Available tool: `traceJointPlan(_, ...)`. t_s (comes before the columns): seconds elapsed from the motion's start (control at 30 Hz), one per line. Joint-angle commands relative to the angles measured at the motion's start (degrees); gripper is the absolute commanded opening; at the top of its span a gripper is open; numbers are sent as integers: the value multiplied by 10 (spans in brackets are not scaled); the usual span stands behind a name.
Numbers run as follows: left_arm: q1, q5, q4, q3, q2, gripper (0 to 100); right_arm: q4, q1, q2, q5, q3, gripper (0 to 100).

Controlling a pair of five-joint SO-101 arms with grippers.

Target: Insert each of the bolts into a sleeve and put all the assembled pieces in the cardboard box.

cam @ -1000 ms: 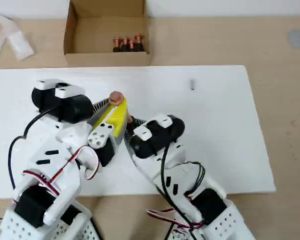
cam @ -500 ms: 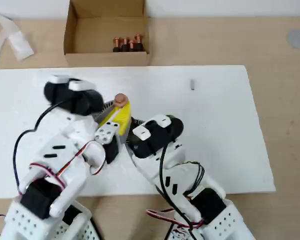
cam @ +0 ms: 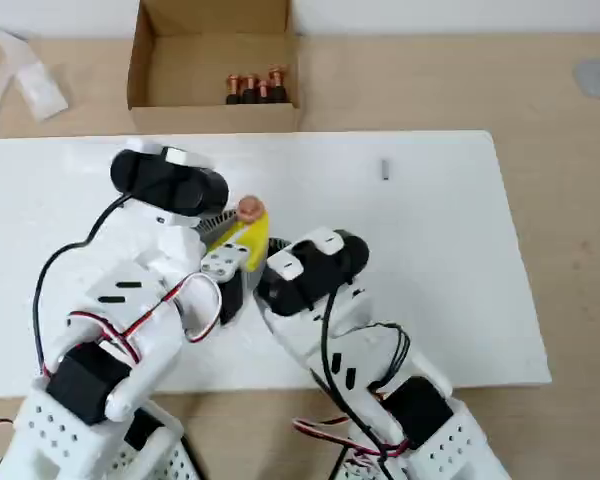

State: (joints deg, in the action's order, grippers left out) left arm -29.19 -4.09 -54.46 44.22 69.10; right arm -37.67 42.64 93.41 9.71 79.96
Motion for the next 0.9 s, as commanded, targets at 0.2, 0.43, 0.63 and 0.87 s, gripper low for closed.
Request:
traceJointPlan(0.2,-4,-1,-149,-153,-4,163,13,6,7,5,-11,9)
traceJointPlan(0.43,8,1,-244,-263,-4,178,13,-27,-7,6,-24,9)
traceJointPlan(0.63,152,7,-235,-264,-5,28,19,-95,-187,13,-157,9)
traceJointPlan(0.87,263,44,-207,-215,0,5,105,-150,-521,40,-413,9)
